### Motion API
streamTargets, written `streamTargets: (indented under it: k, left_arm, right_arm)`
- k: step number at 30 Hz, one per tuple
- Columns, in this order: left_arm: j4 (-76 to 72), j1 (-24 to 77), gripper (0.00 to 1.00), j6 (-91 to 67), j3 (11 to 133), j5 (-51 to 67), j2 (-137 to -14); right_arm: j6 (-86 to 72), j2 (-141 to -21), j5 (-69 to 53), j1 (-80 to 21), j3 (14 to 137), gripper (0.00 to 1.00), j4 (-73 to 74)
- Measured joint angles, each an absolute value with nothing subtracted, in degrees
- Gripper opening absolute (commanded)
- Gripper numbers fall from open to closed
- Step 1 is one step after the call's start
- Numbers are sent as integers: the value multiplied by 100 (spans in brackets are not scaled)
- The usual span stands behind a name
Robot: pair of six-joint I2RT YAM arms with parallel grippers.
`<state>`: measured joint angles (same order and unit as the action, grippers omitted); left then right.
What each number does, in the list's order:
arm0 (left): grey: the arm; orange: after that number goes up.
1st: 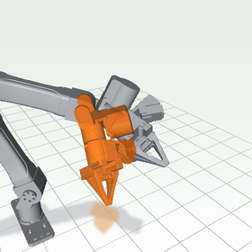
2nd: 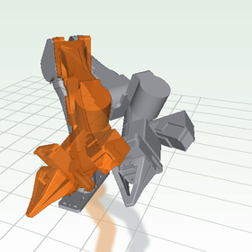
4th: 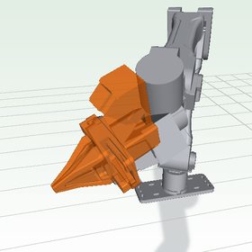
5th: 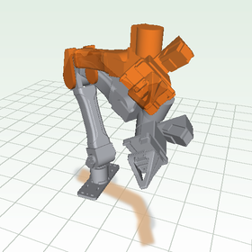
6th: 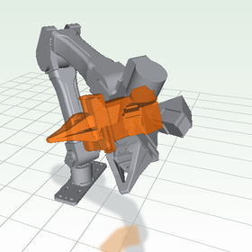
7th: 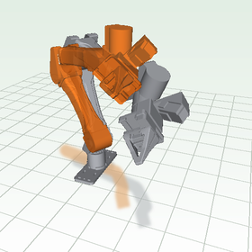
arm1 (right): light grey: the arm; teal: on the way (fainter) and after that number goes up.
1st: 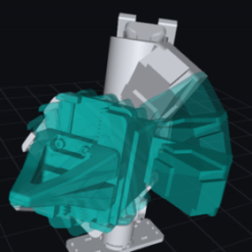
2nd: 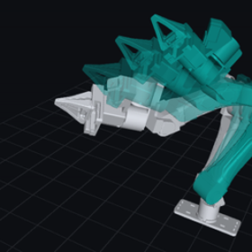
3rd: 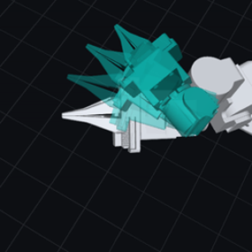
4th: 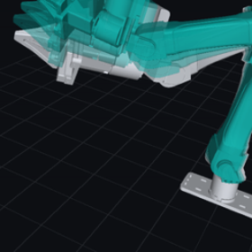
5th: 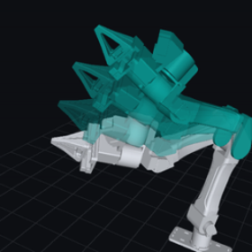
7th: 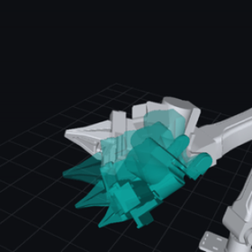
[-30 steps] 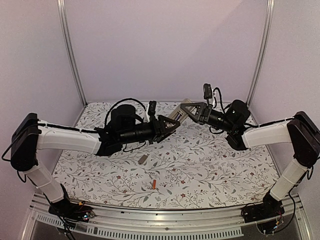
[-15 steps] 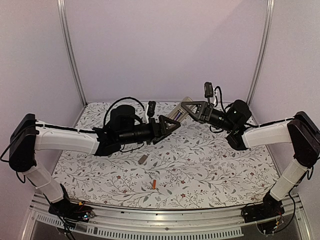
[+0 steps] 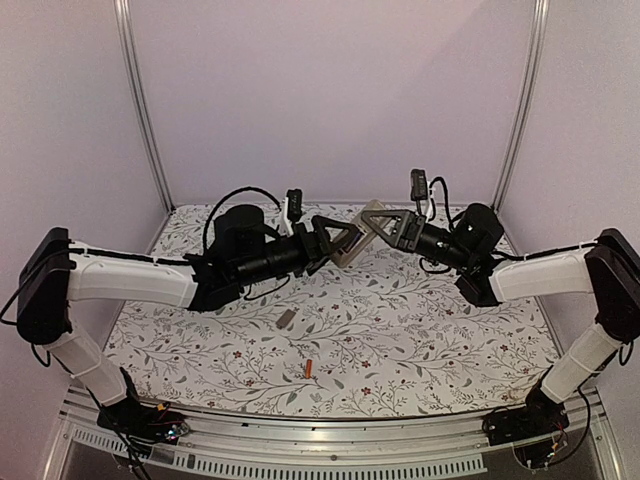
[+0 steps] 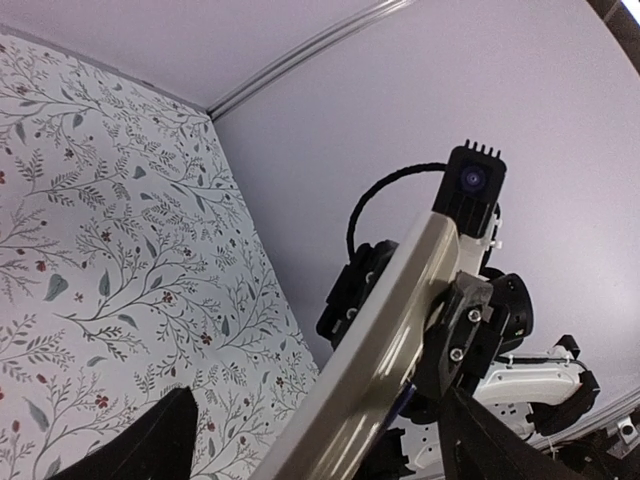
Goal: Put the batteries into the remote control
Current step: Load the battery into the battery compartment.
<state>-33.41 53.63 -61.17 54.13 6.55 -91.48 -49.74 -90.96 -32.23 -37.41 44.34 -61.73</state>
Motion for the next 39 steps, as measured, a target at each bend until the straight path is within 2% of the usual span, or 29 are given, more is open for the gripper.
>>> streamTargets:
  k: [14,29,32,39]
  left_arm:
    - [-3734,5380,75,-6560,5660,602,-9509]
    - [-3854,5400,53,-6563,5712,703,-9592]
    - [-3942,5400,53,-6560,5669,711,-9592]
    - [-3968,5400,60,-6589,5625,718,-9592]
  right_arm:
    - [-4209,-8705,-2738,-3887,4235,4,-5745]
    - [-4394,-8586,-2521,-3889,4178,4,-5813]
    - [-4517,-8586,-2512,-3887,4178,4,-5830]
    - [-4499,-8586,-2517,-3894,4169,4,-5828]
